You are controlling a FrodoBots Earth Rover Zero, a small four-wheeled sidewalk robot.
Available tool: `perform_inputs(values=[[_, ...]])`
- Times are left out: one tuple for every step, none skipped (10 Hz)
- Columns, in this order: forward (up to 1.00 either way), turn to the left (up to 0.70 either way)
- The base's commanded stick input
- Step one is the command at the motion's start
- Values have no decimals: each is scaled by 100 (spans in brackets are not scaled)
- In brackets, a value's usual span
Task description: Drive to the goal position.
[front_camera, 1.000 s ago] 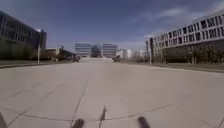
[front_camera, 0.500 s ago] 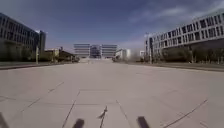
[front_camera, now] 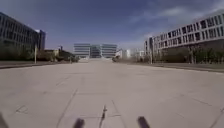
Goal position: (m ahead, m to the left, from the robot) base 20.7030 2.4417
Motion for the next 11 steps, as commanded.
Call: perform_inputs(values=[[70,35],[70,35],[70,28],[70,13],[70,2],[70,0],[70,0],[70,1],[70,1],[70,0],[70,2]])
